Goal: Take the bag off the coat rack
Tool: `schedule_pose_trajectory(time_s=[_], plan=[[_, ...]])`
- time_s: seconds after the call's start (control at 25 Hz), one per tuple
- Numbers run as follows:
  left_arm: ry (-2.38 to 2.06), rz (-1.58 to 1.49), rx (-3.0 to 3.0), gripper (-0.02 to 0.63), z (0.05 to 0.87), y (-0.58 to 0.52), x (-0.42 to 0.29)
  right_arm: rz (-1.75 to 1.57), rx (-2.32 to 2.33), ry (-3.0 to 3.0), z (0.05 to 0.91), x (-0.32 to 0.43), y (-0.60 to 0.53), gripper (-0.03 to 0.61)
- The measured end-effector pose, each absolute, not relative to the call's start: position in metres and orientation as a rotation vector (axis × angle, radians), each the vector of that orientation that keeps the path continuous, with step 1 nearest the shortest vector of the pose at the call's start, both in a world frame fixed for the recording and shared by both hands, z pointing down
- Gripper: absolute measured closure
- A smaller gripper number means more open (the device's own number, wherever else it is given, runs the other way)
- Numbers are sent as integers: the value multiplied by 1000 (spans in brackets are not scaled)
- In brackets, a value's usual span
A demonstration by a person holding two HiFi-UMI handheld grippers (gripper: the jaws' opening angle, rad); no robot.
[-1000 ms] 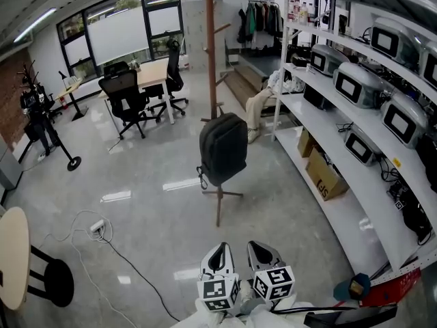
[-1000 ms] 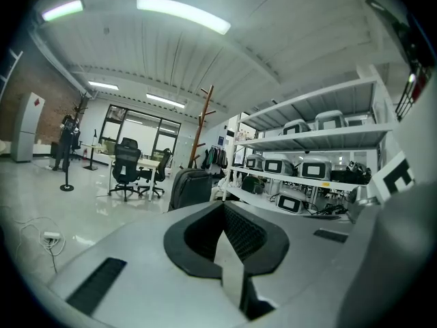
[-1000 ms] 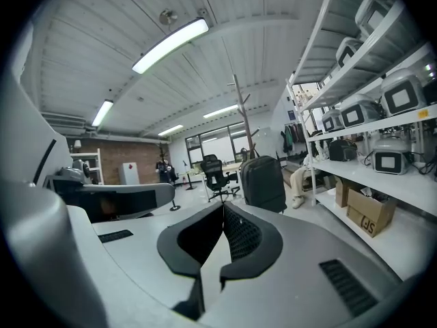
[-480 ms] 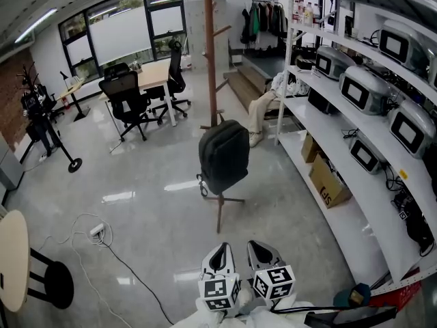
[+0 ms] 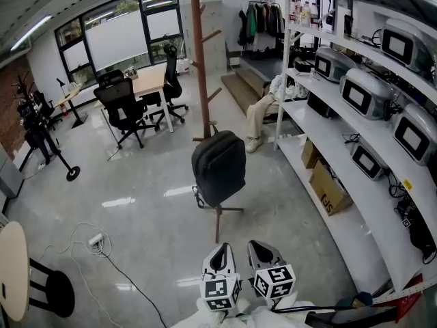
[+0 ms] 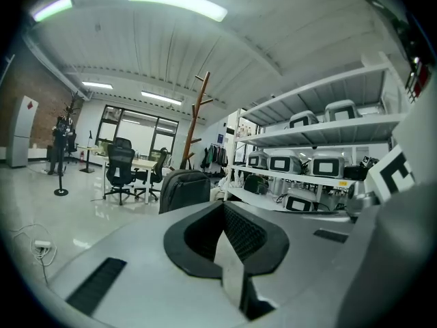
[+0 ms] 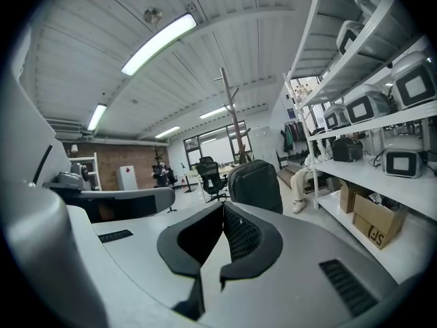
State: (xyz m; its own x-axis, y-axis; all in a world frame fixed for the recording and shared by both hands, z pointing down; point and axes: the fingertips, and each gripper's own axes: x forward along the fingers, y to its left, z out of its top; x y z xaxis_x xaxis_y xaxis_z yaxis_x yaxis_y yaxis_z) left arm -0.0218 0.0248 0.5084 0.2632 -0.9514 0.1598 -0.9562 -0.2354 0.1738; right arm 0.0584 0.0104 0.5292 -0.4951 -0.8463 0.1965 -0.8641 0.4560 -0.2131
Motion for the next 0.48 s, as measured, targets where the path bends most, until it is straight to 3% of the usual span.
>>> schedule_pose_trajectory(time_s=[0.48], plan=[[-1791,40,2290,611,513,-32,-9,454,1522,-2639,536,69,-49,566]])
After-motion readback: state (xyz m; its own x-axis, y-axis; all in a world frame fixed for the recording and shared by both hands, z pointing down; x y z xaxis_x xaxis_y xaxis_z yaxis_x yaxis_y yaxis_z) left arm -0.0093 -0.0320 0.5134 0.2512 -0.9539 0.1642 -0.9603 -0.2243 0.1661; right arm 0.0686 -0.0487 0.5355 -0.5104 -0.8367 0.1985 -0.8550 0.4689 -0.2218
